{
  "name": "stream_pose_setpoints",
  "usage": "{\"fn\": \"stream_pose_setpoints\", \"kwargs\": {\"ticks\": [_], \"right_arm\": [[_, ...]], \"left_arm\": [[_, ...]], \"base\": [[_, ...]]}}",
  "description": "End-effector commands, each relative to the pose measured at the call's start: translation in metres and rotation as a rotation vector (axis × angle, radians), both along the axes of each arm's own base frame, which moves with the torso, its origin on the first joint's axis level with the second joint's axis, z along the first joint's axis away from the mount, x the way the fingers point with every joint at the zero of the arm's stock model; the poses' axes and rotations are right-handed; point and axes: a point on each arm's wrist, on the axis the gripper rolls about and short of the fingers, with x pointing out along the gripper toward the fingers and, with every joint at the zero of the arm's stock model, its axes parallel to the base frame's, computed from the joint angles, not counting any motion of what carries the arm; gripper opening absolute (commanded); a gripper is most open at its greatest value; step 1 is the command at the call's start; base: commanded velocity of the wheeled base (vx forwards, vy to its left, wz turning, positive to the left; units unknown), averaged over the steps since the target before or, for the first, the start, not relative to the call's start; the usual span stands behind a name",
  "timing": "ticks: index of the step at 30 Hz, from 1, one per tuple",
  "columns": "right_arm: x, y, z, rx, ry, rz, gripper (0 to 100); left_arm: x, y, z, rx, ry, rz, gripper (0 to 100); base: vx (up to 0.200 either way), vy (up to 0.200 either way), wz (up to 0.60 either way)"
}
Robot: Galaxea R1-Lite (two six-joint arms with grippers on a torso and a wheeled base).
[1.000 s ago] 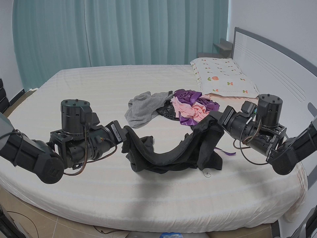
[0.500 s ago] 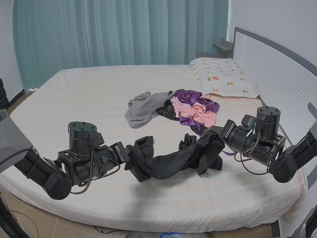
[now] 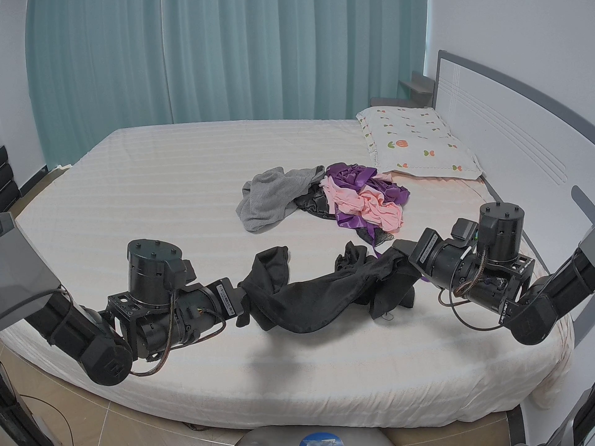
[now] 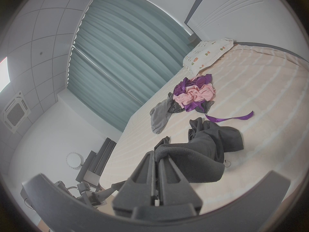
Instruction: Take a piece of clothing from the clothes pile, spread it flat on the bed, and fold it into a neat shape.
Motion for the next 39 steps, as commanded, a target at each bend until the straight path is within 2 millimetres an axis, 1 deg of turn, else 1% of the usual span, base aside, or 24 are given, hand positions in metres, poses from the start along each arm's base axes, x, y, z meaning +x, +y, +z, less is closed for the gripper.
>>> {"fn": "stream_pose_setpoints", "kwargs": {"ticks": [1, 6, 10, 11, 13, 19, 31, 39], "right_arm": [[-0.001, 0.001, 0.001, 0.001, -0.005, 0.004, 0], [-0.006, 0.006, 0.003, -0.001, -0.011, 0.018, 0], [-0.007, 0.007, 0.004, -0.001, -0.013, 0.022, 0], [-0.007, 0.007, 0.003, -0.002, -0.012, 0.023, 0], [-0.007, 0.007, 0.004, -0.001, -0.014, 0.023, 0], [-0.007, 0.007, 0.005, 0.001, -0.019, 0.019, 0], [-0.011, 0.005, 0.014, 0.012, -0.044, 0.011, 0], [-0.012, 0.005, 0.018, 0.019, -0.056, 0.011, 0]], "left_arm": [[0.0, 0.0, 0.004, -0.006, -0.011, 0.004, 0], [-0.001, 0.004, 0.011, -0.016, -0.027, 0.019, 0], [-0.004, 0.006, 0.013, -0.022, -0.031, 0.015, 0], [-0.007, 0.007, 0.019, -0.032, -0.044, 0.009, 0], [-0.007, 0.007, 0.02, -0.034, -0.048, 0.011, 0], [-0.007, 0.008, 0.021, -0.035, -0.051, 0.012, 0], [-0.007, 0.008, 0.021, -0.034, -0.052, 0.01, 0], [-0.01, 0.01, 0.027, -0.043, -0.068, 0.01, 0]], "base": [[0.0, 0.0, 0.0], [0.0, 0.0, 0.0], [0.0, 0.2, 0.0], [0.0, 0.2, 0.0], [0.0, 0.2, 0.0], [0.0, 0.2, 0.0], [0.0, 0.2, 0.0], [0.0, 0.2, 0.0]]}}
